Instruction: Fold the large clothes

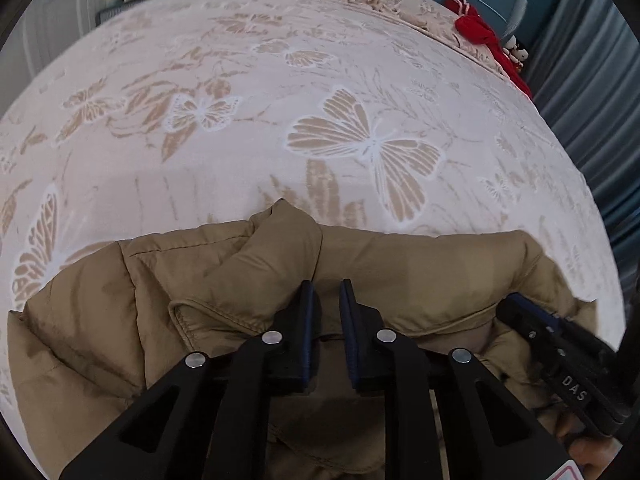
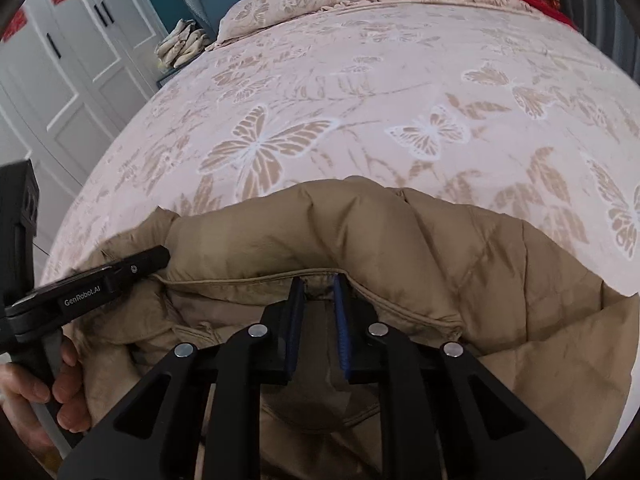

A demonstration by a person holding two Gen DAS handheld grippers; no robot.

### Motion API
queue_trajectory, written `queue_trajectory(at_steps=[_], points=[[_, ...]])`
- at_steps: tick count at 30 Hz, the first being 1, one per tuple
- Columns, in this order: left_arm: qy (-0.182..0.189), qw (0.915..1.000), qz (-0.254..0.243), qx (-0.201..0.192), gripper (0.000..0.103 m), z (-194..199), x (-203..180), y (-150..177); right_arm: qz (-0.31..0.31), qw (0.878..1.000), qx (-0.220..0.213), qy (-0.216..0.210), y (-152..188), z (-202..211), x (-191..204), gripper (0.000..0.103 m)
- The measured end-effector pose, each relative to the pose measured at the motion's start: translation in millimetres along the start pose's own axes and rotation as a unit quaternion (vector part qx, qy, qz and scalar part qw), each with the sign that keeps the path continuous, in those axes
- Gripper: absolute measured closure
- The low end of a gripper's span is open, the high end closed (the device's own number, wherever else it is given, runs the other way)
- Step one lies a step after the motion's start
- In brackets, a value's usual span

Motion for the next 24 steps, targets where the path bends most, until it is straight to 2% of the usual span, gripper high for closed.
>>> queue_trajectory(at_steps=[3,5,7,10,11,12,19,24], points=[[-0.012,0.9995,-0.015,-0.024,0.087,-1,-2,8,0.006,0.999,-0.029,0.011,-2,21,10,0.088],[-0.014,0.9992,-0.018,-0.032,0.087,-3,-3,7,0.004,0.997,-0.079,-0.012,-13,51,18,0.088],[-0.015,0.9990,-0.019,-0.037,0.087,-4,-3,8,0.011,0.995,-0.094,0.006,-25,55,21,0.087],[-0.017,0.9987,-0.021,-0.043,0.087,-3,-4,9,-0.017,0.998,-0.043,0.033,-30,23,6,0.089],[-0.018,0.9986,-0.022,-0.045,0.087,-3,-5,10,-0.028,0.999,-0.028,0.036,-24,12,-1,0.094],[-0.018,0.9985,-0.023,-0.046,0.087,-3,-5,10,-0.028,0.998,-0.026,0.039,-20,8,-4,0.097],[-0.015,0.9974,-0.017,-0.069,0.087,-5,-3,15,-0.038,0.998,-0.027,0.031,1,-8,-12,0.099],[-0.034,0.9954,-0.031,-0.084,0.087,-7,-9,19,-0.022,0.998,-0.037,0.042,7,-12,-7,0.099]])
Point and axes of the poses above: each gripper's, at about its wrist camera, not at the fingertips, and z roughly against the way its jaws point, x to its left, y to its underside, the point moved 1 cm from there along -z, roughly the way its jaws point, and after that the axes turned 8 degrees about -x, right-handed, at the moved point
